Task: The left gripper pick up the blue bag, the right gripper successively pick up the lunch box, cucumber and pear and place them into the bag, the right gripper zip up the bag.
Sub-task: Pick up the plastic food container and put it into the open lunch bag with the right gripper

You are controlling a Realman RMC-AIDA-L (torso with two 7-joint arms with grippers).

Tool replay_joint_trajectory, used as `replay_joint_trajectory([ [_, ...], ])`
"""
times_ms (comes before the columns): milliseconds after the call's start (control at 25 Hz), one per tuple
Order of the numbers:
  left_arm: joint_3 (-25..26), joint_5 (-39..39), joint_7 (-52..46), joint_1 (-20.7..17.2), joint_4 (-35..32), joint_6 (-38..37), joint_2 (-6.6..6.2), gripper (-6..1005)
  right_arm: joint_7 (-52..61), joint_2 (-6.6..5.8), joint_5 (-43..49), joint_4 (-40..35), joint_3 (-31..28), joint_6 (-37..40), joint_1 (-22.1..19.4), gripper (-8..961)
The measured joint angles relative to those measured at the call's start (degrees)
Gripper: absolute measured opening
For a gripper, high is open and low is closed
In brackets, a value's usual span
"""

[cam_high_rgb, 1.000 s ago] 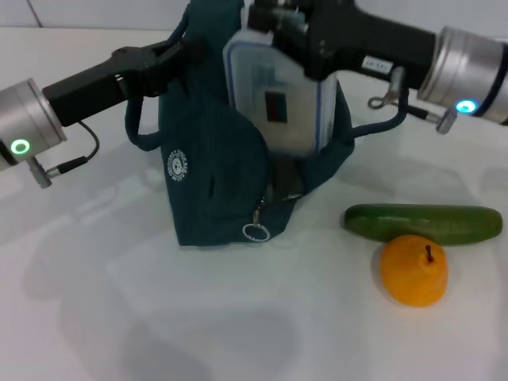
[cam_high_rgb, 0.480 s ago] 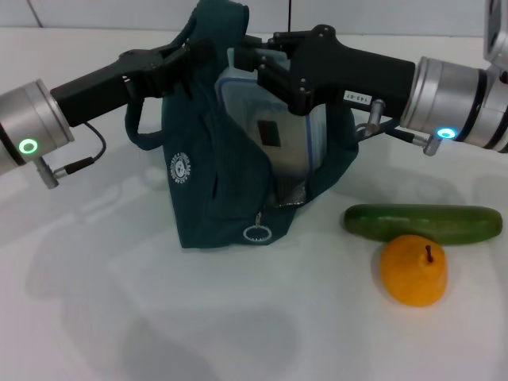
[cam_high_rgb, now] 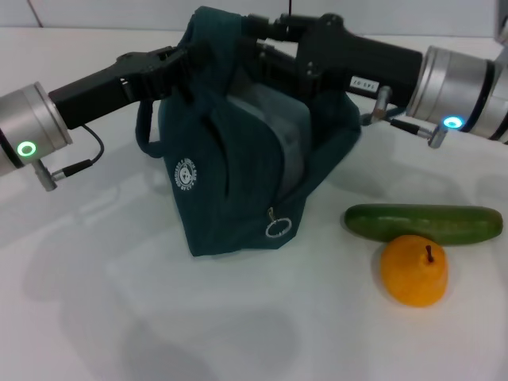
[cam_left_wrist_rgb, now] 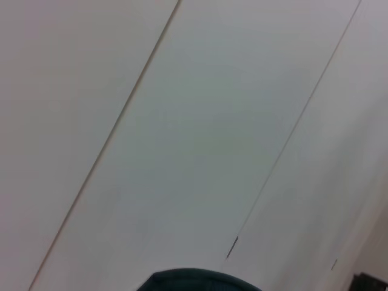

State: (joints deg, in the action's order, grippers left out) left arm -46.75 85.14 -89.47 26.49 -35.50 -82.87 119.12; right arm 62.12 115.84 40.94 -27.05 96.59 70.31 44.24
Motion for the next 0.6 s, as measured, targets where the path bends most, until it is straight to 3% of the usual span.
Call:
replay_joint_trajectory([
  [200, 0.0, 0.0, 0.0, -0.2, 0.0, 0.0, -0.04, 47, 0.0, -0.57, 0.2, -3.3, -3.9, 0.6, -2.7, 384],
  [320, 0.0, 0.0, 0.0, -0.6, 0.0, 0.0, -0.17, 47, 0.0, -1.48, 0.3, -6.1, -6.2, 0.7, -5.1, 460],
  [440, 0.0, 0.0, 0.0, -1.0, 0.0, 0.0, -0.38, 47, 0.3, -2.83, 0.9, -8.0, -8.7, -0.7, -7.6, 536],
  [600, 0.0, 0.0, 0.3, -1.2, 0.0, 0.0, -0.54, 47, 5.4, -5.57, 7.6, -10.2, -11.7, -3.7, -9.4, 631],
])
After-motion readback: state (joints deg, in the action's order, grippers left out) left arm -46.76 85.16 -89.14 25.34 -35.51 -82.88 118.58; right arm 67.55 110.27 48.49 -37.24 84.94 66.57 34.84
